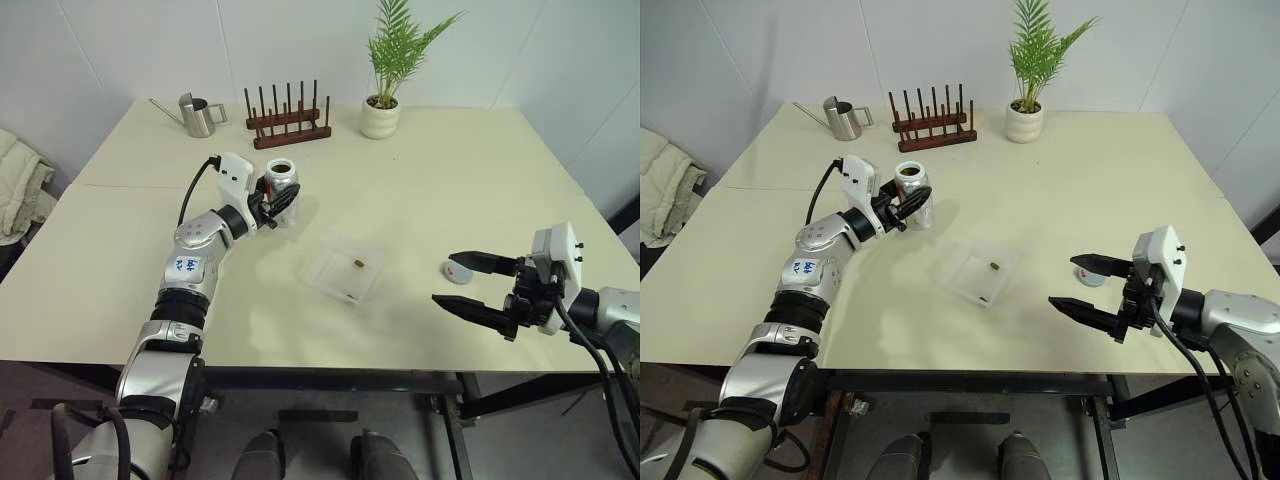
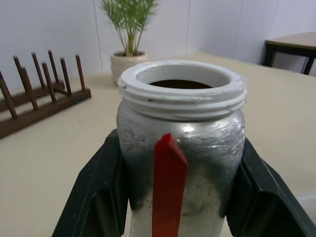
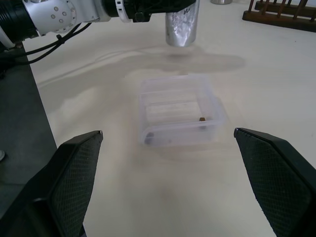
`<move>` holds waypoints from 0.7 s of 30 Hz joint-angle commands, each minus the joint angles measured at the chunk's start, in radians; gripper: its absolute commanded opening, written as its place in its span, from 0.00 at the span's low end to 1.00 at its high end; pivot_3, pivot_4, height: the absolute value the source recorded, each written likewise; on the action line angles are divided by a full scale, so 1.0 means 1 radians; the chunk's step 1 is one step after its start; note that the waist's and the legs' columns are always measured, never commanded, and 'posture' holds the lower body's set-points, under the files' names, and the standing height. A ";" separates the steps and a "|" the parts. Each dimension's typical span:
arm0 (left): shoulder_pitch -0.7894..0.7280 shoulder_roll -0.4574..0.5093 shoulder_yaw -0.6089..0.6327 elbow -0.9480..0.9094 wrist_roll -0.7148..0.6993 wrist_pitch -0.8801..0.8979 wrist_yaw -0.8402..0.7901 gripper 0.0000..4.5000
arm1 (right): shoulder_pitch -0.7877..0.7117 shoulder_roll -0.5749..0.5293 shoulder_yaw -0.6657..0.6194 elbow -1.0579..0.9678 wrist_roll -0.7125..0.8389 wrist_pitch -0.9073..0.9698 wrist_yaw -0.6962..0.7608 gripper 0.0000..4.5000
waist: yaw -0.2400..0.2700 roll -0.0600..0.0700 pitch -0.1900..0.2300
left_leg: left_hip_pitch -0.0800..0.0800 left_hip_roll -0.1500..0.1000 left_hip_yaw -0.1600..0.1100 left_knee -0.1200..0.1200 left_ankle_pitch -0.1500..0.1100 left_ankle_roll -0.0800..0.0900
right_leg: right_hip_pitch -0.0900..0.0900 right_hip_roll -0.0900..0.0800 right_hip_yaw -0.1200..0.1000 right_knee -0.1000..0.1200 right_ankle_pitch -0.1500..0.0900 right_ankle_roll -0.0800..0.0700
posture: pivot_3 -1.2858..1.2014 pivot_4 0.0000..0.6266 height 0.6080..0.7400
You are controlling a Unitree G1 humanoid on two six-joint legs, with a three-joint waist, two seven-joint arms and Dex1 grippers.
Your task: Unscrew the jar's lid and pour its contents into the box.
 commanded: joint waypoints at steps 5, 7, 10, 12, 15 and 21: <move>0.030 0.041 -0.019 -0.022 0.058 -0.006 -0.071 0.45 | -0.025 -0.013 0.000 0.010 -0.021 -0.020 0.019 1.00 | 0.002 0.000 0.000 | 0.000 0.000 0.000 -0.002 0.000 0.000 | -0.001 0.000 0.000 -0.001 0.000 0.000 | 0.52 0.24 1.00; 0.037 0.036 -0.013 -0.034 0.054 0.002 -0.079 0.45 | -0.023 -0.012 0.001 0.007 -0.020 -0.018 0.018 1.00 | 0.003 0.000 0.000 | -0.001 0.000 0.000 -0.002 0.000 0.000 | -0.001 0.000 0.000 -0.001 0.000 0.000 | 0.52 0.24 1.00; 0.049 0.040 -0.022 -0.042 0.071 0.004 -0.087 0.45 | -0.026 -0.008 0.007 0.009 -0.022 -0.019 0.017 1.00 | 0.003 0.000 0.000 | -0.001 0.000 0.000 -0.002 0.000 0.000 | -0.002 0.000 0.000 -0.001 0.000 0.000 | 0.52 0.24 1.00; 0.058 0.040 -0.019 -0.054 0.075 0.001 -0.086 0.45 | -0.025 -0.008 0.009 0.010 -0.024 -0.021 0.018 1.00 | 0.002 0.000 0.000 | -0.001 0.000 0.000 -0.002 0.000 0.000 | -0.002 0.000 0.000 -0.001 0.000 -0.001 | 0.52 0.24 1.00; 0.073 0.042 -0.016 -0.073 0.080 0.005 -0.084 0.45 | -0.028 -0.009 0.012 0.013 -0.024 -0.023 0.019 1.00 | 0.000 0.000 0.000 | -0.001 0.000 0.000 -0.002 0.000 0.000 | -0.002 0.000 0.000 -0.001 0.000 -0.001 | 0.52 0.24 1.00; 0.107 0.050 -0.007 -0.115 0.081 0.031 -0.079 0.81 | -0.041 -0.010 0.024 0.032 -0.029 -0.031 0.028 1.00 | 0.002 0.000 0.000 | -0.001 0.000 0.000 -0.002 0.000 0.000 | -0.002 0.000 0.000 -0.001 0.000 -0.001 | 0.52 0.24 1.00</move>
